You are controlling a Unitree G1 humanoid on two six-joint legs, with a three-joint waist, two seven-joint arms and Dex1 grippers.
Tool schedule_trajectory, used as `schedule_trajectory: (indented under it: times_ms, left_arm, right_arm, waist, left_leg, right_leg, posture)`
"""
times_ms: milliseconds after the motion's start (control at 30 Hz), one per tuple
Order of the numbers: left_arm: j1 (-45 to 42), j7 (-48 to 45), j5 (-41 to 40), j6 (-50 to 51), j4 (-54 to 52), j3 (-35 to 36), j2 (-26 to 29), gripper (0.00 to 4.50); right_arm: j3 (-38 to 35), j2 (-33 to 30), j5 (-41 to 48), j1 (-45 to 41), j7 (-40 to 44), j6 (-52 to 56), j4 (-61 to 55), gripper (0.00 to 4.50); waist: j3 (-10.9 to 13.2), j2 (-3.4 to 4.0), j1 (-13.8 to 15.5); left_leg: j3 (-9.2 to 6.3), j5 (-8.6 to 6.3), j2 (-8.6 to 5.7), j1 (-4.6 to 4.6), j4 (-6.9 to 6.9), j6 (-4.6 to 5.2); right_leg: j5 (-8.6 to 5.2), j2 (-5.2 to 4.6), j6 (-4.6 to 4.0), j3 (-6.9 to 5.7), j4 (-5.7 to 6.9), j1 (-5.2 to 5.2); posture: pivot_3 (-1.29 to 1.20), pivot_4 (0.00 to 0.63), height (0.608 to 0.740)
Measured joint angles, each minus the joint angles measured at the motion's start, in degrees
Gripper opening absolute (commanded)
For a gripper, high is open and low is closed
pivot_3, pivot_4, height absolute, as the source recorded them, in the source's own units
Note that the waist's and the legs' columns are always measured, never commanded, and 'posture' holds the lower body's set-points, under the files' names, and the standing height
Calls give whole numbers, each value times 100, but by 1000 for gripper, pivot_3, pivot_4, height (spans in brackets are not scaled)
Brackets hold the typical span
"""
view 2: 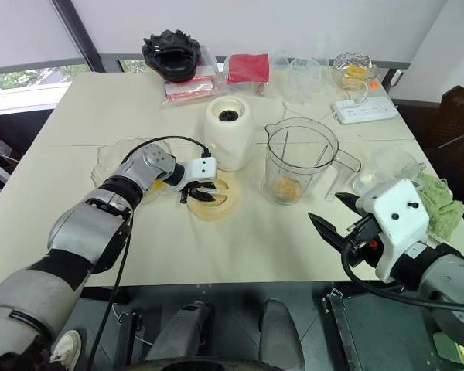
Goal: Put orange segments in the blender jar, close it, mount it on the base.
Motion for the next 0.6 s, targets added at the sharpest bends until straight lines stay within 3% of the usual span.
schedule_trajectory:
  times_ms: [100, 167, 600]
  left_arm:
    - [4, -6, 0, 1, -1, 2, -9, 1081]
    - [3, -28, -7, 4, -20, 17, -7, 266]
    - [36, -150, -79, 1, -30, 124, 28, 273]
  right_arm:
    - [-4, -5, 1, -8, -8, 43, 0, 3003]
    - [-4, -5, 2, -2, -11, 64, 0, 3003]
    - [328, 25, -68, 132, -326, -31, -7, 3003]
  waist:
    - [0, 0, 3]
    - [-4, 1, 8]
    - [-3, -1, -5]
  left_leg:
    - [0, 0, 0, 0, 1, 0]
    - [-1, 0, 0, 4, 1, 0]
    - [-6, -1, 0, 13, 1, 1]
  right_leg:
    - [0, 0, 0, 0, 0, 1]
    - [-1, 0, 1, 0, -1, 8]
    - [-3, 1, 4, -1, -6, 22]
  posture:
    - [0, 150, 740]
    - [0, 150, 740]
    - [0, 150, 740]
